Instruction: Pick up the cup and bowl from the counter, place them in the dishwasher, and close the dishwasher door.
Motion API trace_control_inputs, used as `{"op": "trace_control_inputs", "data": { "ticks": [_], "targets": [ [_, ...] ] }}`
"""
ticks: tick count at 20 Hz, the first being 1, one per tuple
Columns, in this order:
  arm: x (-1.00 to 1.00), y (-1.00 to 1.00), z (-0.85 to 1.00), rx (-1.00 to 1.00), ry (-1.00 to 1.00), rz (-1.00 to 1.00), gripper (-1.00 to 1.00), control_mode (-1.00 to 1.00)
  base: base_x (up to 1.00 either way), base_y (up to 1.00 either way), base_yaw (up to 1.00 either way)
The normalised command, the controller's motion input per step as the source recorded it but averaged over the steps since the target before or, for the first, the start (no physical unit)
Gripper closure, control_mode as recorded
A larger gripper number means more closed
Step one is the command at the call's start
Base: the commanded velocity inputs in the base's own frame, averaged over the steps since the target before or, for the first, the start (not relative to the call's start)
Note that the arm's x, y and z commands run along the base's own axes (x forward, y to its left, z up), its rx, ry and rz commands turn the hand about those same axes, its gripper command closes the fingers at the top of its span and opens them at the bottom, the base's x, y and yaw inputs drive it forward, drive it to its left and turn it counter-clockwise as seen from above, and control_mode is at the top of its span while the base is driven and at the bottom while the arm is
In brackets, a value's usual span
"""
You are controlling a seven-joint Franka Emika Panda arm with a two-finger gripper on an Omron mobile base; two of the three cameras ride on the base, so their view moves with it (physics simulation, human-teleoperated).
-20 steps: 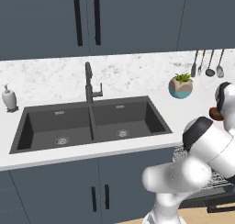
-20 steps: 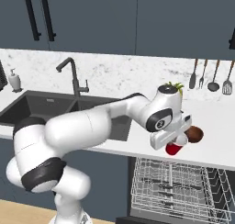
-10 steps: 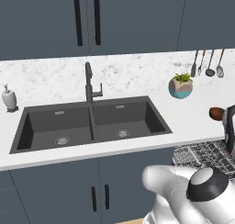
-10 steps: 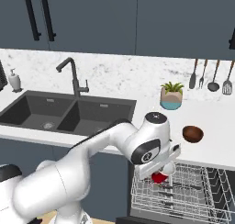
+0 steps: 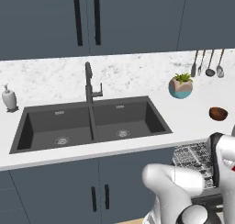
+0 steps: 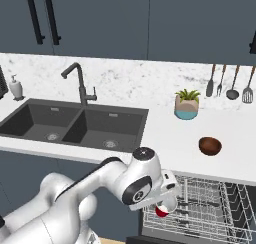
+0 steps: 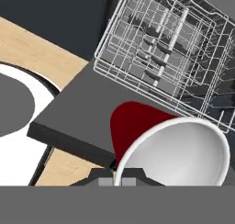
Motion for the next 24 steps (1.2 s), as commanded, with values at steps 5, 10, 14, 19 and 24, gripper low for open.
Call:
{"op": "trace_control_inputs", "data": {
  "ticks": [5, 10, 14, 19, 24],
  "targets": [
    [0.75, 0.11, -0.69, 0.05, 0.0, -0.46, 1.0, -1.0, 0.0, 0.0, 0.0],
    [0.84, -0.02, -0.55, 0.11, 0.0, -0.36, 1.0, -1.0, 0.0, 0.0, 0.0],
    [0.58, -0.08, -0.37, 0.13, 0.0, -0.25, 1.0, -1.0, 0.0, 0.0, 0.0],
    [0.09, -0.24, -0.37, 0.16, -0.04, -0.12, 1.0, -1.0, 0.0, 0.0, 0.0],
    [0.11, -0.29, -0.33, 0.17, -0.13, 0.0, 1.0, -1.0, 0.0, 0.0, 0.0]
  ]
}}
